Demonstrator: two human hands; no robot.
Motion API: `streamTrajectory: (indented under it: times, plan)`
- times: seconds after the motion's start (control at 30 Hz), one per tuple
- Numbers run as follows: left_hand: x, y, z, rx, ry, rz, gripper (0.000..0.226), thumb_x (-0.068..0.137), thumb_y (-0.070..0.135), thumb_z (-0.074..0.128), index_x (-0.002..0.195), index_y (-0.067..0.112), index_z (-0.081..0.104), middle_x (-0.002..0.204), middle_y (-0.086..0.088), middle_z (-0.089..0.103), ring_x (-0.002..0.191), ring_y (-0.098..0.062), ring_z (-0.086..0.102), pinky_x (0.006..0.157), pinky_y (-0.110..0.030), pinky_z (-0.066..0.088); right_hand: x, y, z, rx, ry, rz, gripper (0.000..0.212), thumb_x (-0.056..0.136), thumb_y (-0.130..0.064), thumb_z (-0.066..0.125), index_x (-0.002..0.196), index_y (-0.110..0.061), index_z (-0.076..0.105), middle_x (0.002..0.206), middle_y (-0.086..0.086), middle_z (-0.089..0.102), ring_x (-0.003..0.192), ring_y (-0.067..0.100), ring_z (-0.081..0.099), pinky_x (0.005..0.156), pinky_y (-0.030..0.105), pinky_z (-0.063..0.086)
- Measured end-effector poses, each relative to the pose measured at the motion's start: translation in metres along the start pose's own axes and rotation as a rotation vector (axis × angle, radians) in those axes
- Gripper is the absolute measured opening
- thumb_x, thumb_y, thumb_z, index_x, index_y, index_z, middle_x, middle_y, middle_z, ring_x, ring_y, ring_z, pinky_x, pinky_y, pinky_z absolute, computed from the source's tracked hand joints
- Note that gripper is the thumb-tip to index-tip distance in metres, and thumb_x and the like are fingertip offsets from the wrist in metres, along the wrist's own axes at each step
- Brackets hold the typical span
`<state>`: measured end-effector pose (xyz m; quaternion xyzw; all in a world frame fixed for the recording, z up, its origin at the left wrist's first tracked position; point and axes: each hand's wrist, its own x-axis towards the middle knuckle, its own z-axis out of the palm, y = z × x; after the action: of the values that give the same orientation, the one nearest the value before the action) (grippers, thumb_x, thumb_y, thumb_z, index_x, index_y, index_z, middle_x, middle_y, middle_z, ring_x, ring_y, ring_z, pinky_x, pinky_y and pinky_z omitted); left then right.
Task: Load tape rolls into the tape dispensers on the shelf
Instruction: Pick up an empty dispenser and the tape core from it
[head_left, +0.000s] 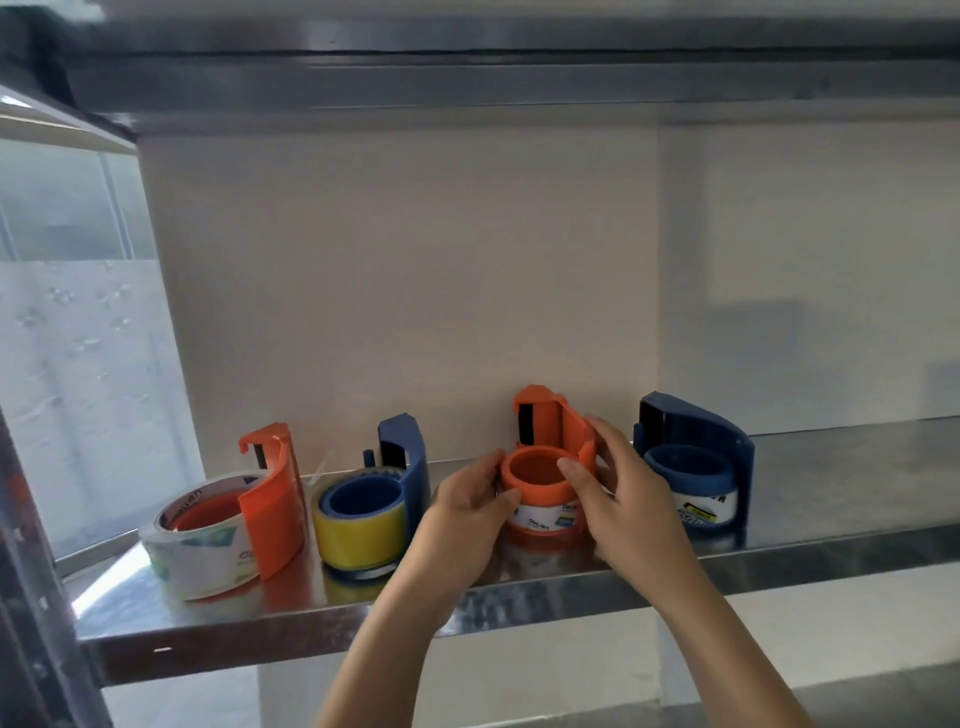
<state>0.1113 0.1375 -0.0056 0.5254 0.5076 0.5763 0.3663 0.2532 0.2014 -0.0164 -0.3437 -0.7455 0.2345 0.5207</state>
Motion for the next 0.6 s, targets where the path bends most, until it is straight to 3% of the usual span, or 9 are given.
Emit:
streamTrajectory:
  times: [0.07,0.17,0.33,0.43,0.5,0.6]
  plan:
    - [-0.001,0.000,-0.003,-0.065,-0.011,0.023,0.025,0.090,0.014,0.059,0.113,0.023,0.058,0.105,0.009,0.071,0.096,-0.013,0.067,0.085,-0.030,0.054,-0.002,0.001,-0.003,0.125,0.047,-0.014,0.055,0.084,-0.047,0.047,0.136,-0.029,0.041,0.114,-0.020,0.056,0.098,-0.006,0.058,0.071,0.000,0.045]
    - [-0.002,0.001,-0.004,-0.146,-0.033,-0.018,0.042,0.077,0.030,0.072,0.115,0.014,0.065,0.104,-0.005,0.074,0.098,-0.029,0.069,0.090,-0.044,0.054,-0.005,0.002,-0.006,0.343,0.109,-0.023,0.049,0.084,-0.043,0.048,0.132,-0.033,0.043,0.119,-0.020,0.058,0.108,-0.005,0.058,0.081,0.008,0.048]
    - [-0.002,0.003,-0.004,-0.392,-0.051,0.022,0.041,0.075,0.013,0.070,0.113,0.001,0.063,0.106,-0.018,0.071,0.100,-0.029,0.068,0.085,-0.032,0.056,-0.005,0.006,-0.012,0.484,-0.020,-0.048,0.046,0.091,-0.035,0.054,0.135,-0.032,0.040,0.123,-0.018,0.057,0.118,0.004,0.055,0.096,0.028,0.047]
    - [-0.005,0.002,-0.006,-0.439,-0.011,0.121,0.035,0.069,0.004,0.076,0.103,0.001,0.067,0.100,-0.021,0.072,0.089,-0.028,0.071,0.076,-0.030,0.058,-0.003,0.004,-0.012,0.492,-0.115,-0.050,0.046,0.090,-0.031,0.057,0.132,-0.037,0.038,0.125,-0.025,0.054,0.119,-0.005,0.052,0.092,0.018,0.049]
    - [-0.008,0.002,-0.004,-0.391,0.036,0.192,0.034,0.062,-0.001,0.076,0.095,-0.001,0.068,0.093,-0.021,0.073,0.081,-0.024,0.071,0.070,-0.027,0.057,-0.003,0.000,-0.010,0.574,-0.070,-0.015,0.050,0.086,-0.031,0.064,0.130,-0.033,0.040,0.130,-0.021,0.049,0.120,-0.007,0.049,0.085,0.010,0.048]
    - [-0.009,0.001,-0.002,-0.308,0.111,0.263,0.035,0.058,-0.003,0.077,0.091,-0.006,0.067,0.088,-0.017,0.075,0.077,-0.021,0.072,0.068,-0.026,0.056,-0.005,-0.003,-0.006,0.410,0.075,-0.100,0.046,0.075,-0.050,0.067,0.115,-0.033,0.051,0.116,-0.018,0.056,0.115,0.004,0.053,0.094,0.018,0.044]
